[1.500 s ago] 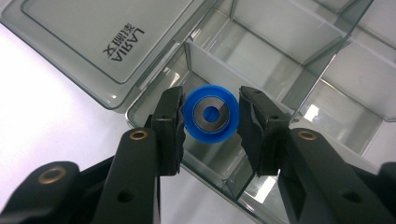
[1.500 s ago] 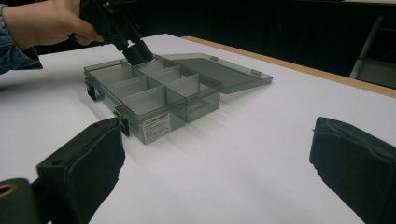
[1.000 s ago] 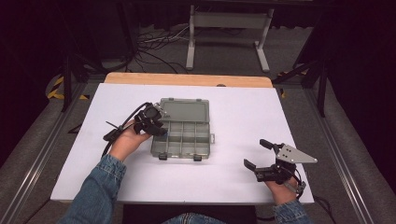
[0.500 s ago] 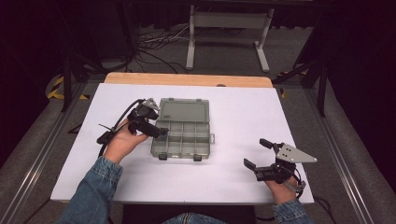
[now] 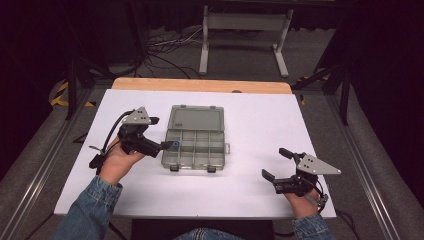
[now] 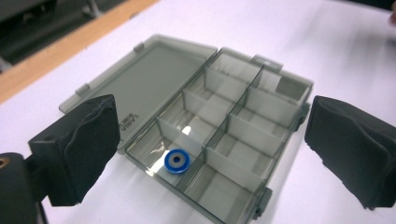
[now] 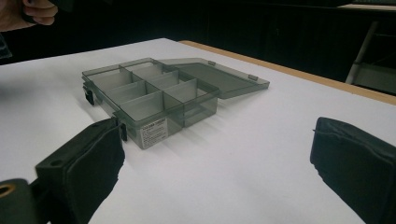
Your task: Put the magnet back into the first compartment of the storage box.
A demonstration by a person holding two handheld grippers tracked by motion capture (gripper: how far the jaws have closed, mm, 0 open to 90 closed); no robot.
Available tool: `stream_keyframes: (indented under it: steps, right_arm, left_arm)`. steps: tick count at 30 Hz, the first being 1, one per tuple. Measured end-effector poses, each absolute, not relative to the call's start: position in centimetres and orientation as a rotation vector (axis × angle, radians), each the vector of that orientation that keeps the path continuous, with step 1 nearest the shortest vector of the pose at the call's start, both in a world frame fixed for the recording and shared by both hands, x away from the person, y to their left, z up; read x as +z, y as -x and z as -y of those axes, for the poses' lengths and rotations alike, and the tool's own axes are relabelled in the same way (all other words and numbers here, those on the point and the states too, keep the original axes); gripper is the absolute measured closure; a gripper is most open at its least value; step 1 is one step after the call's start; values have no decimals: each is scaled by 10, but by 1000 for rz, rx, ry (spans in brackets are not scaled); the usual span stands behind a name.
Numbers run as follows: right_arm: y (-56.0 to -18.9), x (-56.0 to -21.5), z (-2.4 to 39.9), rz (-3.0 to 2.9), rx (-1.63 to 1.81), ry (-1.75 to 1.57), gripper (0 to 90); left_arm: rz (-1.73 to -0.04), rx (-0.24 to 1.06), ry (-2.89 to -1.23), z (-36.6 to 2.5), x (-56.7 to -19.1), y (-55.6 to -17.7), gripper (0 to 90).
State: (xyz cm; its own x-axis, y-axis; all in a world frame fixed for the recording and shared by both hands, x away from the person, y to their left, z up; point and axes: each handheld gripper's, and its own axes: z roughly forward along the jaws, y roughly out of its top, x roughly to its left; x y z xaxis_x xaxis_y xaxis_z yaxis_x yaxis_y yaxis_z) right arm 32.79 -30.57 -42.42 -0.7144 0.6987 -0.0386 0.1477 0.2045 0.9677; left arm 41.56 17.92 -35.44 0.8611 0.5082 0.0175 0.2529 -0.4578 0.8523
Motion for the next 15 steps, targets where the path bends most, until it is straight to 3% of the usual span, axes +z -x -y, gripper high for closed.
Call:
stream_keyframes:
  steps: [15]
  right_arm:
    - [-327,-424,305,-2000,1543,-775,28]
  left_arm:
    - [-461,421,-1695,-225,-378,-372,25]
